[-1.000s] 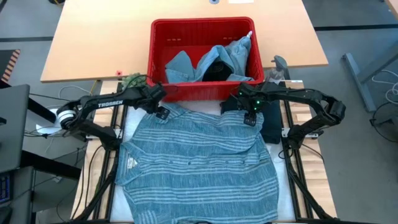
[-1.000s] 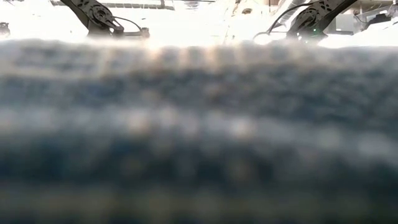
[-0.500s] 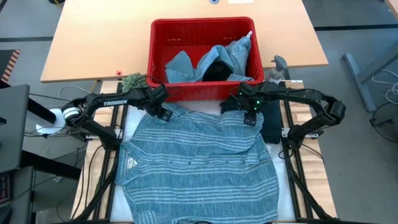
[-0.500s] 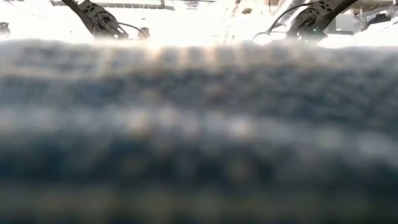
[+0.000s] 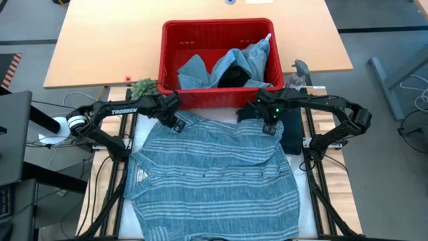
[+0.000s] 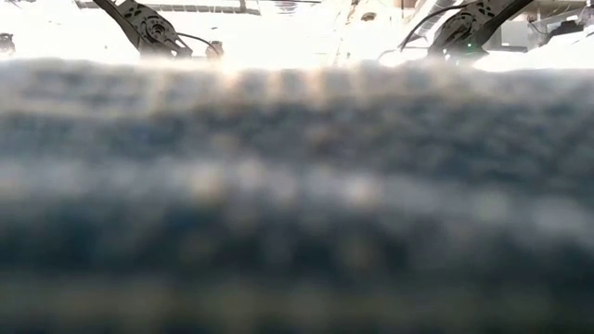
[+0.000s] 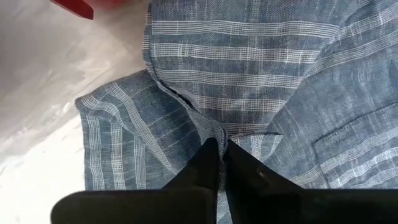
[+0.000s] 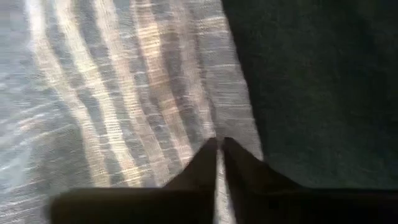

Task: Fold Laundry from Bin
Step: Fold the blue polo shirt

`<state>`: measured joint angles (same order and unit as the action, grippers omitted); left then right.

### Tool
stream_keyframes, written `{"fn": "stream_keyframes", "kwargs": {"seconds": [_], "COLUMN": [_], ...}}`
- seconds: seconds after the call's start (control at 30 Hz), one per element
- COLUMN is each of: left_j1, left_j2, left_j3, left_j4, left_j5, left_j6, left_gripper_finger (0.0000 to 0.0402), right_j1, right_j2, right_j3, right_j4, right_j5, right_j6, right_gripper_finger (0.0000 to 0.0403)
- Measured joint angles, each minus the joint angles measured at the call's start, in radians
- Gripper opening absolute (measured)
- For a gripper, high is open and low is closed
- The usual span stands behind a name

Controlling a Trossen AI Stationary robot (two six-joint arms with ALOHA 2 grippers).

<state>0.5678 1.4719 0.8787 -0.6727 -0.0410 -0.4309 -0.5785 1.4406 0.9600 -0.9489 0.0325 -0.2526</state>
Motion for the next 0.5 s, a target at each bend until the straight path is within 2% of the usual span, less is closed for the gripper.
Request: {"fn": "stream_keyframes", "kwargs": {"seconds": [0.07,0.3,0.37,0.5], "left_j1": [0.0,0.0,0.0,0.0], "left_j2": [0.0,0.0,0.0,0.0], "left_j3": [0.0,0.0,0.0,0.0], "left_j4": [0.0,0.0,0.0,0.0], "left_j5": [0.0,-0.018,-0.017,-0.006], "left_j6": [0.0,0.004,0.004,0.005], "left_gripper_finger": [0.0001,0.0,0.0,0.0], "right_j1": [0.0,0.0,-0.008,-0.069], "right_j2": [0.0,-0.017,-0.035,-0.096], "right_j3": [0.0,0.0,0.002,0.002], "right_j4": [0.0,0.011,0.004,0.008], "right_j5": [0.018,0.022,0.015,-0.058], "right_j6": [-0.008,-0.008,-0.012,0.017], "right_gripper_finger": [0.0016,0.0019,0.0044,0.0139]}}
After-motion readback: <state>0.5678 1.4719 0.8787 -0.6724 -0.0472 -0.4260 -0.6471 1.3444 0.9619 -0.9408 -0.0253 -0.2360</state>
